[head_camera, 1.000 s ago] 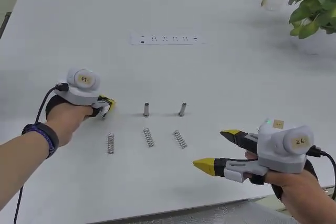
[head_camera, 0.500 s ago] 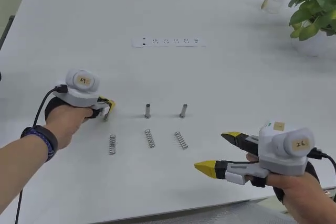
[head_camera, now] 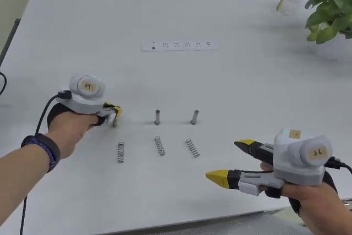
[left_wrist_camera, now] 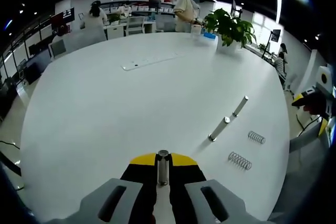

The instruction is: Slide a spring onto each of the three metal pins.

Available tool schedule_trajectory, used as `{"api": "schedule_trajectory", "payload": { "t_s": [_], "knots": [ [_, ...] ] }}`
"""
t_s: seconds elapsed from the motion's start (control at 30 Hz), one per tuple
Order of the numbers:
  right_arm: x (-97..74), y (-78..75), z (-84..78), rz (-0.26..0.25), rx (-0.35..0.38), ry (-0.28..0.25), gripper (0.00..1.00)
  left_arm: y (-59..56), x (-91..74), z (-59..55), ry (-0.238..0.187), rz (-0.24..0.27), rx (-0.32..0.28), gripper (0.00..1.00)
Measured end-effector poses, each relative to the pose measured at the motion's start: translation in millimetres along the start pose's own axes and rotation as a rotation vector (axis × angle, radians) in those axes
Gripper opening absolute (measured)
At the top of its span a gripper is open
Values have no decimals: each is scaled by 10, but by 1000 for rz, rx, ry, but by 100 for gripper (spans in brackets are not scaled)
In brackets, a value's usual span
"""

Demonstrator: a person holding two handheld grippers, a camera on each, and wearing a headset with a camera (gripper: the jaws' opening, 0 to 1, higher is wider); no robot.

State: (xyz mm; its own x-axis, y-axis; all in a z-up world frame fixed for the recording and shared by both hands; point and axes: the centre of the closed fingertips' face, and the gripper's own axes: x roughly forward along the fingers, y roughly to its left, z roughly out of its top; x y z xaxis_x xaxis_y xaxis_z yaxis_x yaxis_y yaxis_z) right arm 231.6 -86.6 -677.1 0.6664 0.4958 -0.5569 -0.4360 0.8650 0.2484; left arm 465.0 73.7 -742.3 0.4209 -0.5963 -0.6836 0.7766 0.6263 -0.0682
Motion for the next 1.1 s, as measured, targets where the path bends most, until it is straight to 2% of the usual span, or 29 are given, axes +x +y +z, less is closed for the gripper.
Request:
{"api": "schedule_trajectory", "payload": {
  "t_s": [0.7, 1.1],
  "knots": [
    [2, 13, 11, 4, -5, -3, 72, -50, -57, -7, -12, 6, 19, 0],
    [-18, 10, -20, 0, 1, -3, 72, -161, -54, -18, -7, -6, 55, 0]
  ]
}}
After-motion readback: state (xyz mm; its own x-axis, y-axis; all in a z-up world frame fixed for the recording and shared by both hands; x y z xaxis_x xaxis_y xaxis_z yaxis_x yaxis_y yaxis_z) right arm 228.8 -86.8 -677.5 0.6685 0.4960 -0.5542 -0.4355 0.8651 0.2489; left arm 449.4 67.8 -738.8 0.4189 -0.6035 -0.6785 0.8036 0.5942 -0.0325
